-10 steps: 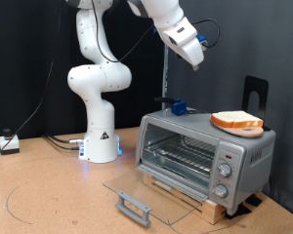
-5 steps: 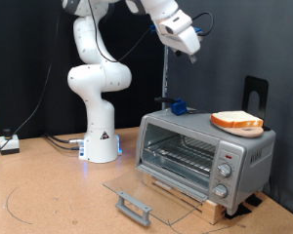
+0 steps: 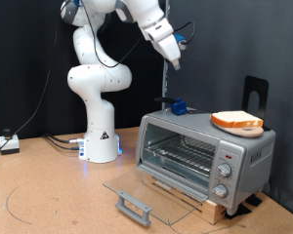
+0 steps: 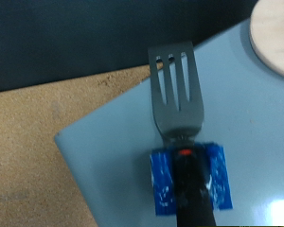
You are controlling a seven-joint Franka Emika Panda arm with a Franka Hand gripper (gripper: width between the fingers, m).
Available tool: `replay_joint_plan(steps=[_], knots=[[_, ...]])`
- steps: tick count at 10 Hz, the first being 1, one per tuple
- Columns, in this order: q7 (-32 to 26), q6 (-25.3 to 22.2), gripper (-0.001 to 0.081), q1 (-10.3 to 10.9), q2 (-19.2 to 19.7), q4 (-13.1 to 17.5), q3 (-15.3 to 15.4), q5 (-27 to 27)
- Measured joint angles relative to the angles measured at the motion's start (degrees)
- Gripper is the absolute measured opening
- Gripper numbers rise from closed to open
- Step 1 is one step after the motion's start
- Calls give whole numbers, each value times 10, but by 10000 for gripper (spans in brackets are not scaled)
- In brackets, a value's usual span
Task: Make a piece of toast with the oven
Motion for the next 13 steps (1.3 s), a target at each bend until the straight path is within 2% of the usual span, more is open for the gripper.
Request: replay_joint_plan(steps=[2, 6, 8, 10, 11, 13], knots=[[-19, 0, 807, -9, -5, -10, -8, -15], [-106, -6, 807, -10, 5, -13, -26, -34], [-114, -8, 807, -9, 12, -12, -29, -34], [-113, 65, 807, -9, -1, -40, -6, 2], [-113, 82, 807, -9, -2, -52, 8, 9], [-113, 85, 807, -9, 15, -60, 29, 13]])
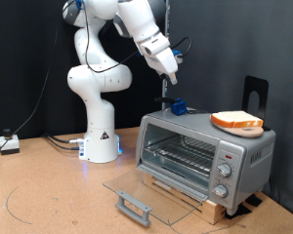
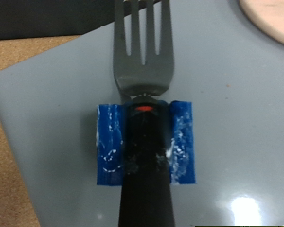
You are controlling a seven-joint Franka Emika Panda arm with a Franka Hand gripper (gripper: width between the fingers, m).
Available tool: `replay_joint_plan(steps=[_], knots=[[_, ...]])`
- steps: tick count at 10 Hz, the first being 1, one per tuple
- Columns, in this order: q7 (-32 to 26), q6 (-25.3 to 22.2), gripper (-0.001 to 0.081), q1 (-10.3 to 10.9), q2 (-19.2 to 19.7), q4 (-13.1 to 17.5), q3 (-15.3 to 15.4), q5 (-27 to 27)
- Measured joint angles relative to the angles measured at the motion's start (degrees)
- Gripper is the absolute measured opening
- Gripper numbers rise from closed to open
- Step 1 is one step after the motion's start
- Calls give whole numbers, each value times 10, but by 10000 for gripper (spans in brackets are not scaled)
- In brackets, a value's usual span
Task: Make a piece of toast with the oven
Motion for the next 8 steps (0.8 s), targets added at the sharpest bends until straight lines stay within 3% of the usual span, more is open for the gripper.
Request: replay_joint_plan(steps=[8], knots=[[-16, 67, 807, 6, 92, -7, 76, 64]])
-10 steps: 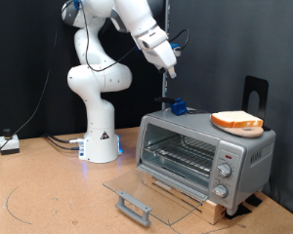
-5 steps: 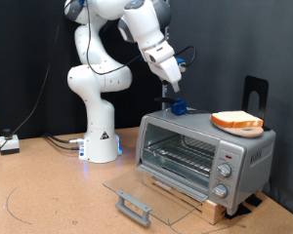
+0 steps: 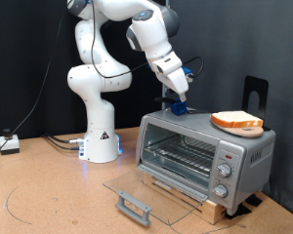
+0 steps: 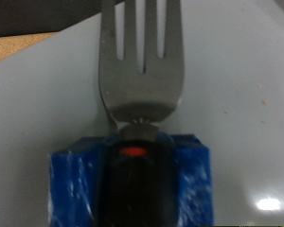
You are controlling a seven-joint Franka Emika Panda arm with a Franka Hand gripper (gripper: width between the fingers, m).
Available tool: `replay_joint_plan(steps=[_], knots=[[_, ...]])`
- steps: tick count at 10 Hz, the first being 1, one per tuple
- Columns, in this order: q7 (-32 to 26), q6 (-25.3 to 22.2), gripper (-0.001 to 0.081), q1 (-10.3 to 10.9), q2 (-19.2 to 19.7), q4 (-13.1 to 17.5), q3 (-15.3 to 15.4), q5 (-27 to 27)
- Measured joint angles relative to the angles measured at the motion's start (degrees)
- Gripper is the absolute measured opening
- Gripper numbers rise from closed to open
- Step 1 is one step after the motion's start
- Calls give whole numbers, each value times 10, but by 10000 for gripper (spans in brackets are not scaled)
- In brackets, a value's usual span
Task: Make a piece of toast with the oven
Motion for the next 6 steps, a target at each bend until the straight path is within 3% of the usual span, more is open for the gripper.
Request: replay_joint_plan(steps=[6], knots=[[-27, 32, 807, 16, 3, -22, 52, 26]])
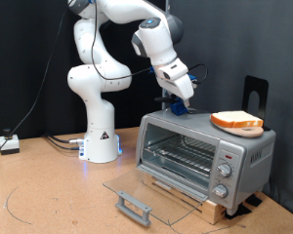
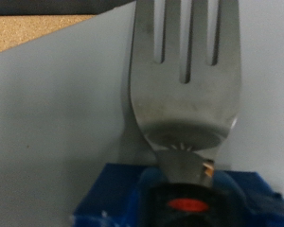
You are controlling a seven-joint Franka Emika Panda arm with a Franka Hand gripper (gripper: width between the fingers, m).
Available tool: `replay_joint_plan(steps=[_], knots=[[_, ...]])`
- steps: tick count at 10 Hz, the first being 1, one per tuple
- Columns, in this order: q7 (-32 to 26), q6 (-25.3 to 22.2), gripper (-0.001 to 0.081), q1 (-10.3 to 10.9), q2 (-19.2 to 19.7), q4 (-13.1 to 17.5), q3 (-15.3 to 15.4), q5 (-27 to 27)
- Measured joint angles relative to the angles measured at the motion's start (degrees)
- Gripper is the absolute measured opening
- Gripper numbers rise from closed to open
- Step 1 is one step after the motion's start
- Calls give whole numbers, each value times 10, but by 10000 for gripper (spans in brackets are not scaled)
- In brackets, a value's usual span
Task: Make a piece of toast with the oven
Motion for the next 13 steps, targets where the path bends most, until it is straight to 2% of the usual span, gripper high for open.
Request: replay_joint_plan(steps=[5, 11, 13], knots=[[1, 18, 807, -1, 0, -10, 29, 27], [9, 26, 807, -21, 9, -13, 31, 30], [0, 31, 807, -21, 19, -11, 31, 38]])
